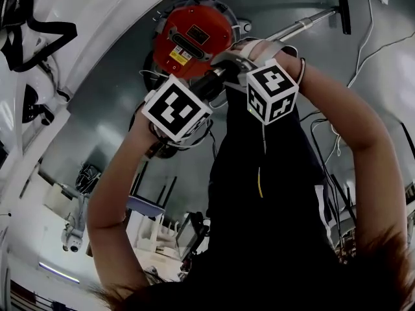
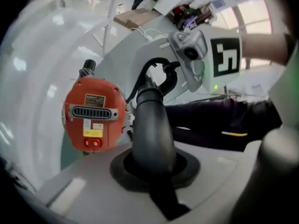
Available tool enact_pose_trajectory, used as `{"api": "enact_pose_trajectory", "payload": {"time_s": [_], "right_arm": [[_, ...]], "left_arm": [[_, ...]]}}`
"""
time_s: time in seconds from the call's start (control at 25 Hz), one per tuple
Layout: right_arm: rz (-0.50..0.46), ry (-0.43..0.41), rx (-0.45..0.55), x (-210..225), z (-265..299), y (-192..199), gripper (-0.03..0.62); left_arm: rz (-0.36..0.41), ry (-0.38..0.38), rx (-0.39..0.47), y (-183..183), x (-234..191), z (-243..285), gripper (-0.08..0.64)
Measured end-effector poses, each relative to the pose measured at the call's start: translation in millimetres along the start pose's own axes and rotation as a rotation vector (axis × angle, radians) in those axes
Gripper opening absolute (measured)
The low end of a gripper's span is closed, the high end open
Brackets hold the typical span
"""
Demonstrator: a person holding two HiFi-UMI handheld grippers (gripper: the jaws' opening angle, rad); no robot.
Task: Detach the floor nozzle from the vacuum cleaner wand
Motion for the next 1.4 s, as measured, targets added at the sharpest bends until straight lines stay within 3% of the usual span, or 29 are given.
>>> {"api": "enact_pose_trajectory", "payload": {"time_s": [0.12, 0.2, 0.24, 0.36, 0.56, 0.64, 0.72, 0.92, 1.04, 1.16, 1.32, 1.4], "right_arm": [[-0.082, 0.115, 0.009, -6.3, -4.7, -0.9, 0.126], [-0.111, 0.14, -0.019, -3.8, -6.4, 3.1, 0.12], [-0.111, 0.126, -0.034, 0.6, -7.0, 4.5, 0.12], [-0.062, 0.038, -0.054, 14.5, -7.6, 7.4, 0.123], [0.115, -0.167, -0.034, 22.7, -4.4, 14.0, 0.132], [0.178, -0.221, -0.003, 21.7, -3.7, 16.5, 0.137], [0.199, -0.209, 0.033, 15.8, -5.1, 15.7, 0.135], [0.09, 0.007, 0.027, -1.0, -7.8, 13.8, 0.129], [0.043, -0.007, 0.005, -1.2, -11.0, 16.5, 0.126], [0.045, -0.07, -0.008, -1.4, -13.7, 22.0, 0.135], [0.06, -0.064, -0.036, -6.6, -5.5, 26.3, 0.138], [0.069, -0.06, -0.017, -8.0, -4.8, 25.2, 0.143]], "left_arm": [[-0.142, 0.269, 0.038, 5.8, -3.5, 1.0, 0.037], [-0.194, 0.323, 0.079, 1.9, -3.6, -0.7, 0.037], [-0.187, 0.281, 0.094, -0.7, -3.7, -3.3, 0.037], [-0.079, 0.041, 0.097, -7.1, -3.6, -10.2, 0.038], [0.213, -0.363, 0.012, -8.8, 4.1, -9.1, 0.038], [0.291, -0.433, -0.012, -6.2, 4.4, -6.2, 0.038], [0.274, -0.36, -0.021, -3.5, 3.0, -6.6, 0.038], [0.098, -0.095, -0.005, 3.0, -4.4, -4.1, 0.033], [-0.014, 0.036, 0.038, 0.9, 3.0, -3.7, 0.035], [-0.059, 0.07, 0.053, -7.2, 13.8, -3.1, 0.044], [-0.027, 0.026, 0.022, -9.4, 17.1, 1.6, 0.052], [-0.037, 0.04, 0.022, -6.5, 16.4, 2.2, 0.052]]}}
Point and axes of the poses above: the fingertips, and each gripper's own axes: z forward along the fingers, x to its right, y out of its underside, the point moved 10 cm from there along -z, backward along the fingers, and after that the axes turned 2 degrees about -y, right-handed, at the moved point
